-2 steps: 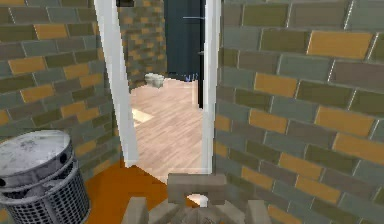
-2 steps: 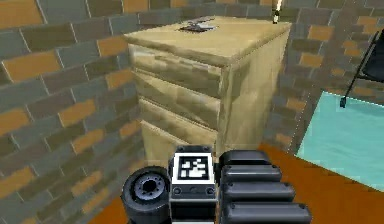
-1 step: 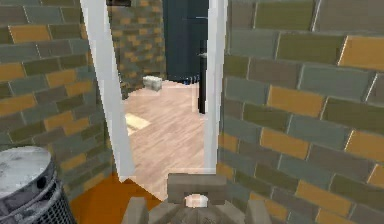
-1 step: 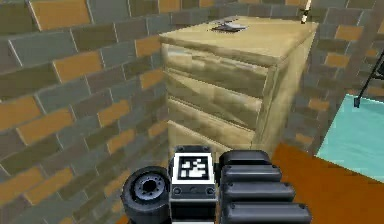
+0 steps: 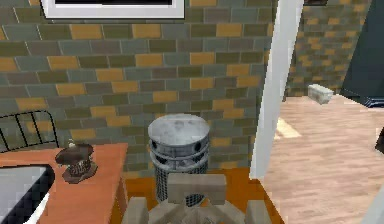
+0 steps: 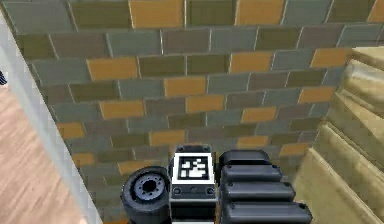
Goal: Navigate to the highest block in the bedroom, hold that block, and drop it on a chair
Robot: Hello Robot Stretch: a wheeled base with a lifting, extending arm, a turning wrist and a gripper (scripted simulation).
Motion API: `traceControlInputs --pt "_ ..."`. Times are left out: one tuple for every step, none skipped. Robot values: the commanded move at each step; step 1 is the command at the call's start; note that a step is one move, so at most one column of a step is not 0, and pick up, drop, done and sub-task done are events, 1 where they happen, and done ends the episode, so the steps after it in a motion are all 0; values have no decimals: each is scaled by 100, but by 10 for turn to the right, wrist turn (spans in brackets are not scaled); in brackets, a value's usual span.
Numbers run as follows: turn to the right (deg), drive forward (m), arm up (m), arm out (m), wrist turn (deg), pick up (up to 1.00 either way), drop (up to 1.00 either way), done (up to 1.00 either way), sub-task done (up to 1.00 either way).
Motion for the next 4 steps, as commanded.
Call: traceControlInputs --pt "-60 0 0 0 0 0 0 0 0" --pt "0 85 0 0 0 0 0 0 0" --pt "-450 0 0 0 0 0 0 0 0" --pt "-450 0 0 0 0 0 0 0 0"
